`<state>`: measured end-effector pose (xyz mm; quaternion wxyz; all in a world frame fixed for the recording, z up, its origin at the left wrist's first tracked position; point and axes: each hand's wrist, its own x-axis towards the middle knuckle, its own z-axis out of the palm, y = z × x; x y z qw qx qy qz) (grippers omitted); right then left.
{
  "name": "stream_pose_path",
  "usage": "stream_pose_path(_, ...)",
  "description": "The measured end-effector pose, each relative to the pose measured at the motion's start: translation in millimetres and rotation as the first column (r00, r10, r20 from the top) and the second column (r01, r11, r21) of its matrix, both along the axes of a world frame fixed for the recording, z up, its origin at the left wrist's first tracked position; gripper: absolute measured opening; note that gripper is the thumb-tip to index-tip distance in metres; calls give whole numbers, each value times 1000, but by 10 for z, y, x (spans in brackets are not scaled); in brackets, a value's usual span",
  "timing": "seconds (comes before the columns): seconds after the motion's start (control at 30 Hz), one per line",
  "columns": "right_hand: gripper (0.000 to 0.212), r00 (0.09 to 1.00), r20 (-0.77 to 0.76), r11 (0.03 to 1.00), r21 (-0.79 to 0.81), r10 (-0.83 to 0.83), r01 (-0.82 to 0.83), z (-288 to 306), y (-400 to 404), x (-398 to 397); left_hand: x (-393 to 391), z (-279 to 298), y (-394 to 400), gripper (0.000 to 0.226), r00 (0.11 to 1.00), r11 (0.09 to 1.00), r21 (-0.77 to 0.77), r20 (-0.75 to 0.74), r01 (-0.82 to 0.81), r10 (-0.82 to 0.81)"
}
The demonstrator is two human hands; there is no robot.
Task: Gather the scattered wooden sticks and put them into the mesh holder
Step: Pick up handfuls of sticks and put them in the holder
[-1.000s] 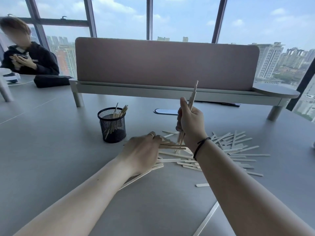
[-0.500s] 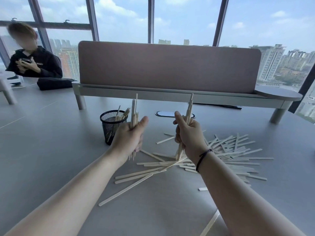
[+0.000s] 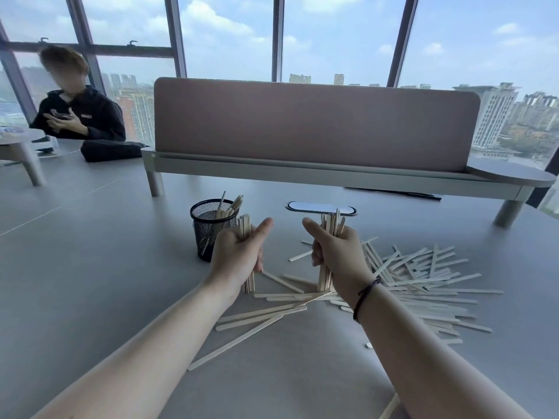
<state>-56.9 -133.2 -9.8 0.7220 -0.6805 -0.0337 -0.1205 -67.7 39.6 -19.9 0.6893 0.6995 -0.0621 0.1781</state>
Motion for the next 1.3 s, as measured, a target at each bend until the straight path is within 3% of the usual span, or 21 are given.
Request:
stream_pose_path(0.1, 49, 999, -31, 1000, 6, -26, 26, 14, 2, -11, -6, 17, -15, 58, 999, 996, -94, -51, 9, -14)
stream_pose_path(0.23, 56, 999, -52, 991, 134, -1, 8, 116, 32, -26, -15, 57, -16, 57, 993, 982, -183, -100, 50, -69)
stream_pose_path(0.43, 47, 999, 38, 998, -58, 1, 1, 45, 116, -38, -18, 63, 13, 58, 998, 992, -126, -54, 9, -16)
stream_pose_path(0.57, 52, 1000, -22, 1000, 21, 1, -1, 105, 165, 7, -21, 138, 47, 62, 992, 987, -160, -127, -6, -15)
stream_pose_path(0.67, 50, 995, -18, 986, 137, 99, -96, 374, 342, 48, -41, 453, 163, 58, 991, 949, -314, -121, 10, -51)
stream_pose_path(0.8, 54, 976, 45, 943, 249, 215, -220, 846, 818, 147, 77, 958, 461, 62, 995, 890, -451, 43, -66, 95)
stream_pose_path(0.9, 60, 970, 77, 923, 300, 230, -242, 1064, 1185, 318, 319, 1180, 688, 69, 968, 847, -499, 57, -183, 243)
stream_pose_path(1.03, 59, 983, 64, 930, 319, 173, -185, 1130, 1523, 575, 623, 1161, 792, 57, 926, 863, -353, -29, -361, 375)
stream_pose_path(1.17, 53, 988, 45, 967, 203, 149, -156, 1043, 1692, 786, 844, 920, 846, 52, 935, 932, -72, -42, -355, 353)
stream_pose_path(1.3, 41, 985, 81, 986, 60, 150, -155, 871, 1772, 931, 925, 740, 987, 28, 907, 901, 97, 28, -422, 421)
